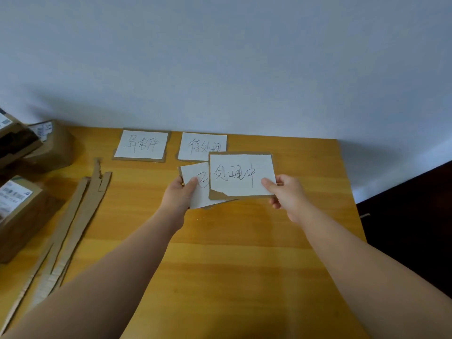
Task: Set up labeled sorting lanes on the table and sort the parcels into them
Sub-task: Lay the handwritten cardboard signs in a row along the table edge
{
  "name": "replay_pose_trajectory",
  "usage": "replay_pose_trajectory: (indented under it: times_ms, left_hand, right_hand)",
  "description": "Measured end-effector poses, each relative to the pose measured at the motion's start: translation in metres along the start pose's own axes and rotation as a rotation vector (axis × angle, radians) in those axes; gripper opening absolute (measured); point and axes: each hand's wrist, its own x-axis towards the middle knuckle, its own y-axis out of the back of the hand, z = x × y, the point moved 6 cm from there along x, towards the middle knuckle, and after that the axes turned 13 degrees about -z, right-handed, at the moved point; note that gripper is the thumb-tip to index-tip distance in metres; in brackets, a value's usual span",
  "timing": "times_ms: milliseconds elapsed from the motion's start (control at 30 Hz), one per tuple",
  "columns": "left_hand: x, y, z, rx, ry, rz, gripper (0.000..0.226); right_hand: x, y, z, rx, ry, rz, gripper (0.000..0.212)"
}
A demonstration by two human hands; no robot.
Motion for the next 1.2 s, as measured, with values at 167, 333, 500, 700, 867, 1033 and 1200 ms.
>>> replay_pose_trajectory:
  times_ms: [167, 333, 500, 700, 867, 1033, 1200]
  left_hand:
    - [0.001, -0.015, -0.014, 0.083, 0.049, 0.107, 0.024]
    - [0.014, -0.024, -0.015, 0.237, 0.064, 0.107, 0.018]
    - [0.031, -0.045, -0.012, 0.293, 0.093, -0.016, 0.023]
    - [0.059, -0.054, -0.01, 0.288, 0.134, -0.081, 0.025]
    - [0.08, -0.049, -0.013, 0.278, 0.152, -0.082, 0.019]
    - [0.099, -0.046, -0.011, 0.249, 0.144, -0.081, 0.02]
    - [0.107, -0.053, -0.011, 0.226, 0.135, -0.119, 0.027]
  right_hand:
    - [0.008, 0.051, 0.007, 0.024, 0.023, 0.108, 0.014]
    - [0.032, 0.083, 0.012, 0.046, 0.01, 0.229, 0.017]
    - [0.066, 0.097, 0.012, 0.02, -0.03, 0.249, 0.021]
    - [0.107, 0.089, 0.012, -0.046, -0.068, 0.239, 0.027]
    - [0.134, 0.085, 0.015, -0.23, -0.127, 0.246, 0.036]
    - [0.148, 0.089, 0.009, -0.441, -0.199, 0.296, 0.047]
    - [0.151, 0.093, 0.01, -0.554, -0.283, 0.327, 0.051]
